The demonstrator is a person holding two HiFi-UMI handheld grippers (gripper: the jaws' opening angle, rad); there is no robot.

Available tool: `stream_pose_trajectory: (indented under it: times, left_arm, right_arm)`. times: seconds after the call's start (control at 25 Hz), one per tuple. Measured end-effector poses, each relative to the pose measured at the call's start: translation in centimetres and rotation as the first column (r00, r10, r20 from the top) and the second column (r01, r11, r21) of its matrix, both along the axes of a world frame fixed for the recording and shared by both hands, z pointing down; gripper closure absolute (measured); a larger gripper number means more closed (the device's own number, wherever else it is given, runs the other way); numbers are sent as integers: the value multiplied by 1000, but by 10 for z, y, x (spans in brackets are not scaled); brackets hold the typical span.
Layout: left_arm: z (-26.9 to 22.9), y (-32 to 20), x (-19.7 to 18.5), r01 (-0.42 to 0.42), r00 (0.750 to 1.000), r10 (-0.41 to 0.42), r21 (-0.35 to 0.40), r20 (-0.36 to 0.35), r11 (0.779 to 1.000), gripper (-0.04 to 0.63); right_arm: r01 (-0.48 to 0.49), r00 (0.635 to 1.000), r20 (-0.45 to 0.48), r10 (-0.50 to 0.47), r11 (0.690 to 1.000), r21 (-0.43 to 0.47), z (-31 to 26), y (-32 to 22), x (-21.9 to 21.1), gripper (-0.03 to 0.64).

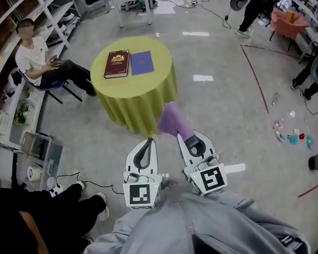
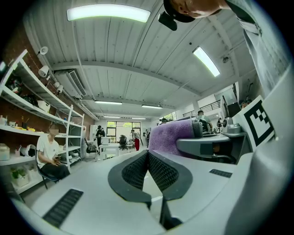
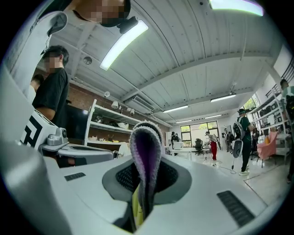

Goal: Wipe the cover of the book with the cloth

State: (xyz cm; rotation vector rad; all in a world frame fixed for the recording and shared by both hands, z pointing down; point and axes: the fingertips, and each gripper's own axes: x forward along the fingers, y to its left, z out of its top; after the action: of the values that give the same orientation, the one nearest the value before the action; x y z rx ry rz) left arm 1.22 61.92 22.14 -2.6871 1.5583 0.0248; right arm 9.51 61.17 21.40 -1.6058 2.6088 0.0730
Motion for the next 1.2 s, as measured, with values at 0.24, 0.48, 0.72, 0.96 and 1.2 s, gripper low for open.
stream_pose_trajectory:
  times: [0.24,0.48,0.72,0.96,1.2]
  left_arm:
    - [15,-41,-10,21,1000,-21,-19,4,1000,578]
    - [10,-110,-22,5,1000,-5,-9,-2,1000,578]
    - [15,-204,-46,-18,1000,19,-25,14,1000,578]
    - [17,-288,-58,-75,997,75,-39,0,996,578]
    - [17,-346,-73,-129,992,129,-43,-2,991,578]
  right_arm:
    - [6,1000,-9,-7,1000,-22,13,-35,-3,557]
    - [-12,1000,-8,12,1000,-13,11,-103,-11,557]
    - [-29,999,-22,28,999,-34,14,-195,-35,558]
    - [-67,998,-18,67,996,-52,17,-278,-53,557]
    - [-108,994,-22,106,992,-70,21,-328,-71,557]
